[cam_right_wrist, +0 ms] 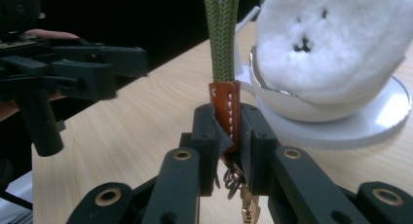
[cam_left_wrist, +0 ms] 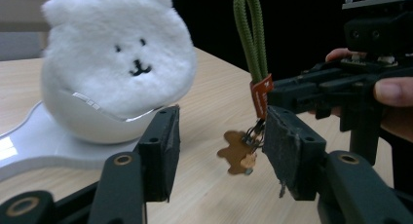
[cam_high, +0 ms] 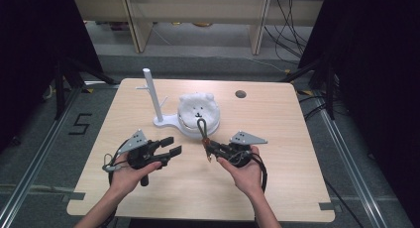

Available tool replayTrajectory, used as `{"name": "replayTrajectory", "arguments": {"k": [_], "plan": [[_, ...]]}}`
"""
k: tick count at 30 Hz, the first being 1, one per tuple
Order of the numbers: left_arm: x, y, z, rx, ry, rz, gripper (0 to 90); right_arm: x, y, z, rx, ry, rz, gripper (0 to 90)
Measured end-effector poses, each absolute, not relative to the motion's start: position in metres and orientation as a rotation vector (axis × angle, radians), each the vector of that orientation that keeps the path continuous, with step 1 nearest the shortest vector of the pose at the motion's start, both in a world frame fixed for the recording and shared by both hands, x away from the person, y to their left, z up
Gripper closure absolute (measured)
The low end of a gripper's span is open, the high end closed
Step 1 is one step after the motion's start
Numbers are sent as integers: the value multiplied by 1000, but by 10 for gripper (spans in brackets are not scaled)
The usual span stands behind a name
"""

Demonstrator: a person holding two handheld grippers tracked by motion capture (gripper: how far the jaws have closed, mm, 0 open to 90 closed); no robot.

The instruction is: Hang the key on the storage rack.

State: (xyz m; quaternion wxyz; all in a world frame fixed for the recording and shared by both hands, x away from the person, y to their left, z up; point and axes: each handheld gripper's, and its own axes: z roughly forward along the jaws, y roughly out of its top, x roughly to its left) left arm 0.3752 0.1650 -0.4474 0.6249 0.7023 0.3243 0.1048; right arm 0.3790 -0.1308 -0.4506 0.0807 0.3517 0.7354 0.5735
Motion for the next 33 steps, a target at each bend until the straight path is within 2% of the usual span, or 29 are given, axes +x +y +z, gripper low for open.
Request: {"name": "replayTrajectory", "arguments": {"k": [11,17,33], "plan": [[395,148,-440,1592,704,115,595,380,-118,-451,1004,2221,1761,791],[400,145,-439,1564,691,88,711,379,-114,-451,997,2237,1780,791],[402,146,-436,1545,694,48,794,379,-110,-453,965,2242,1798,791]]}}
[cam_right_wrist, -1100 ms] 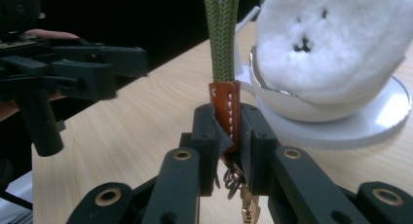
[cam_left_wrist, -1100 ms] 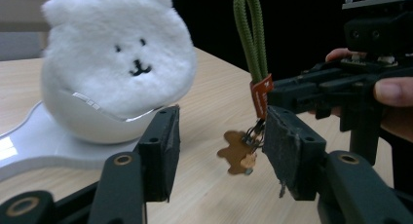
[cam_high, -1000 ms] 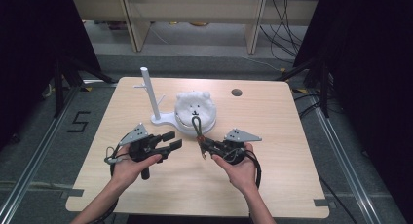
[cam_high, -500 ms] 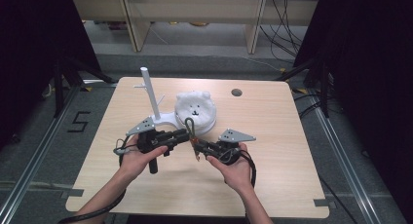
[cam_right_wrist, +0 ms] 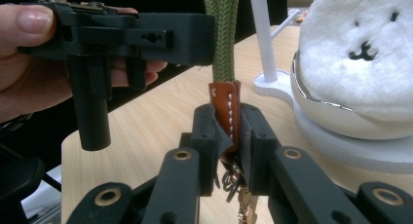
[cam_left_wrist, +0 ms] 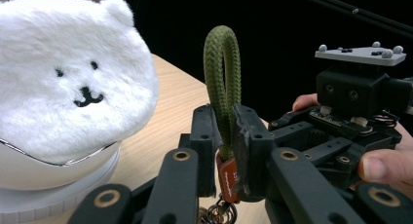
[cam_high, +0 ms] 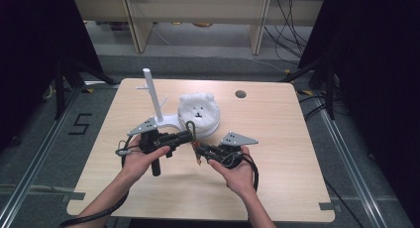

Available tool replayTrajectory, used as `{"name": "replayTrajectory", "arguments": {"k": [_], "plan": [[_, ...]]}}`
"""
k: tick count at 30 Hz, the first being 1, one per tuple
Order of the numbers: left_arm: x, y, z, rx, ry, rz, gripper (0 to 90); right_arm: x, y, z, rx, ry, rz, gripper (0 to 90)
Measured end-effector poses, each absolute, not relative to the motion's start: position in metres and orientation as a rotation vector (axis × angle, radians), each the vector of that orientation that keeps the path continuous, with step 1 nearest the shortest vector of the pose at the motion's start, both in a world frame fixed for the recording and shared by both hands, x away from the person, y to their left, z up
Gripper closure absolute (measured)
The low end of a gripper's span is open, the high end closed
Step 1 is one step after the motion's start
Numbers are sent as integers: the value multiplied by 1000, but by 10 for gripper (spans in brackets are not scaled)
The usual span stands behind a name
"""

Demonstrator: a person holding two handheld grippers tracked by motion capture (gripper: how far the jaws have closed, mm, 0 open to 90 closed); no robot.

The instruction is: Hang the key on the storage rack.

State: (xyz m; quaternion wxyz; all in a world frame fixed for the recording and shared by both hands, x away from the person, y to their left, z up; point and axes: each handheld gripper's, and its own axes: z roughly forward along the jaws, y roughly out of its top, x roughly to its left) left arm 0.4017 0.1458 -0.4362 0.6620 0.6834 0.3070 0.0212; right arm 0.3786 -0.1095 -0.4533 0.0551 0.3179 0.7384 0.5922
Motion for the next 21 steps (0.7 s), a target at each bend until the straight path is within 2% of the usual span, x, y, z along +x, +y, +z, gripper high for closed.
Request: {"name": "replayTrajectory", "arguments": {"k": [14,21], "plan": [[401,145,-435,1540,706,20,829,378,-110,-450,964,2233,1796,791],[399,145,-433,1573,684,48,838,379,-107,-452,937,2238,1805,784]]}}
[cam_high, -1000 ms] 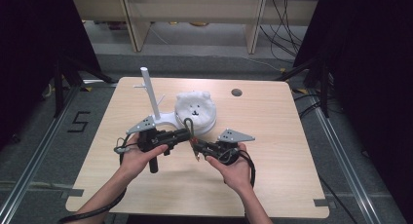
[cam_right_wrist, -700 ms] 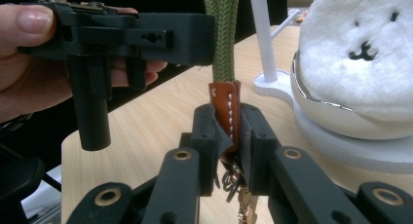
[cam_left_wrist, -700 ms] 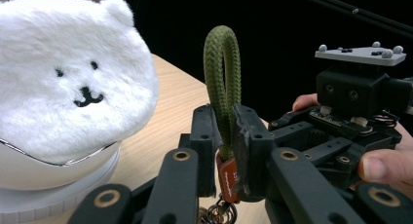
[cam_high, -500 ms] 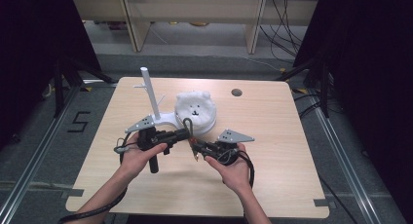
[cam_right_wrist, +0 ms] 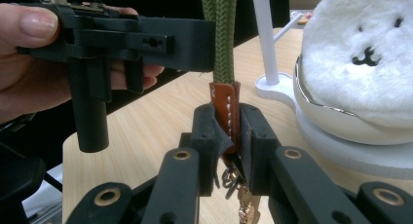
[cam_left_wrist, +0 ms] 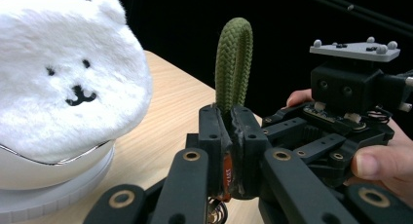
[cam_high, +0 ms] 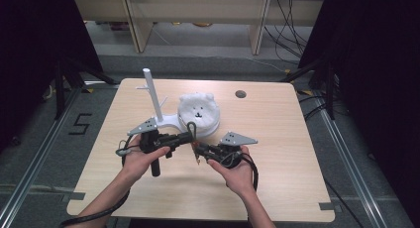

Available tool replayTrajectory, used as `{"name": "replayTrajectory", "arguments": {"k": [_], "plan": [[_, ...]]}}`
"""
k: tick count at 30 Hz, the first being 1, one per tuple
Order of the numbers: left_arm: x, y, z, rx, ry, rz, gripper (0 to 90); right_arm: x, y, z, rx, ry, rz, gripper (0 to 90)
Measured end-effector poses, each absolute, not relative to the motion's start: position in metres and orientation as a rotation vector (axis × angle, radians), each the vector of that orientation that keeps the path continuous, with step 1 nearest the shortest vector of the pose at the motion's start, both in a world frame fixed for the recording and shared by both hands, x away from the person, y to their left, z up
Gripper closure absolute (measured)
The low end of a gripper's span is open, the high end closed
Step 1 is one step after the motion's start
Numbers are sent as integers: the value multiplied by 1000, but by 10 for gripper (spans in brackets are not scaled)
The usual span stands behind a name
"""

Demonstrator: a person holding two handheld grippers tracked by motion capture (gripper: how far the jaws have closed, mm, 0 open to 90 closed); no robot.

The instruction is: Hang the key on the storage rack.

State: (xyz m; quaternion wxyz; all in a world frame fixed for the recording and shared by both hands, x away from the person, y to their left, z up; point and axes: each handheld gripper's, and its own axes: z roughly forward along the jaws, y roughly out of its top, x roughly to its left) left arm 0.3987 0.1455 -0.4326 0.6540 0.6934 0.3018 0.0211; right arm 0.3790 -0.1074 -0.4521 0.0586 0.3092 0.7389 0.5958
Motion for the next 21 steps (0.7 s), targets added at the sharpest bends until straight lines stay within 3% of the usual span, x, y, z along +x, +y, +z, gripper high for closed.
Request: {"name": "replayTrajectory", "arguments": {"k": [12,21], "plan": [[397,156,-424,1582,685,133,841,378,-115,-445,983,2261,1740,652],[396,173,-420,1593,716,200,841,376,-133,-447,1002,2248,1669,637]]}}
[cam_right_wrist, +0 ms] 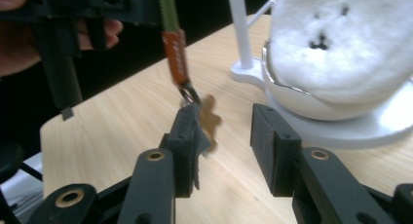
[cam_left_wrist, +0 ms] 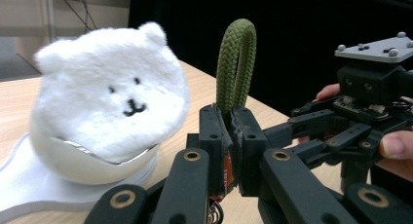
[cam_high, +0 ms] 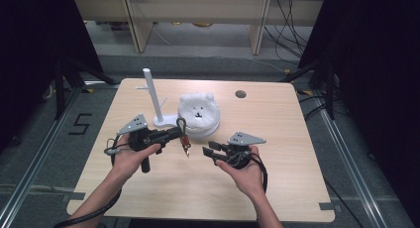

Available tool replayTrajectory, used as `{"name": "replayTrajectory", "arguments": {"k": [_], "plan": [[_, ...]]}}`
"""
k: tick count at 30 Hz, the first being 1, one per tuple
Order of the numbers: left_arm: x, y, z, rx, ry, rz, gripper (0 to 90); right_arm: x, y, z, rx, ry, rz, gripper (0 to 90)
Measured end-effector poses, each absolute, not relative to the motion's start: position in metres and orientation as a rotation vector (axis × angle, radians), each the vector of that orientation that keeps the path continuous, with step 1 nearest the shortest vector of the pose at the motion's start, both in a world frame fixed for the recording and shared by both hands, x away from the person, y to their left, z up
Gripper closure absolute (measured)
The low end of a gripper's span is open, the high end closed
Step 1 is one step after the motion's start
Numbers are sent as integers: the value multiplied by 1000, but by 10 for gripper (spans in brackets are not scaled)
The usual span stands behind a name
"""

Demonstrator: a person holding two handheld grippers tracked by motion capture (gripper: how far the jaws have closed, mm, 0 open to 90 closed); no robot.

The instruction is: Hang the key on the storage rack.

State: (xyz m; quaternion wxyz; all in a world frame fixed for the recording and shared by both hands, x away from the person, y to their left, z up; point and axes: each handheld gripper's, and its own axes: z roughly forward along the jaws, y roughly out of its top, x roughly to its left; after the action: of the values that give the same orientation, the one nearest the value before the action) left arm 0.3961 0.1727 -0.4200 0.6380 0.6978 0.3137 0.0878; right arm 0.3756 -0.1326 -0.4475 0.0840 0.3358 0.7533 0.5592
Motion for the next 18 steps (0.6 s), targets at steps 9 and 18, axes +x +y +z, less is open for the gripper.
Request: {"name": "replayTrajectory", "arguments": {"k": [9,18], "plan": [[393,191,-420,1595,754,257,841,370,-154,-451,1063,2233,1602,628],[390,204,-420,1595,761,281,841,366,-173,-457,1111,2204,1570,619]]}}
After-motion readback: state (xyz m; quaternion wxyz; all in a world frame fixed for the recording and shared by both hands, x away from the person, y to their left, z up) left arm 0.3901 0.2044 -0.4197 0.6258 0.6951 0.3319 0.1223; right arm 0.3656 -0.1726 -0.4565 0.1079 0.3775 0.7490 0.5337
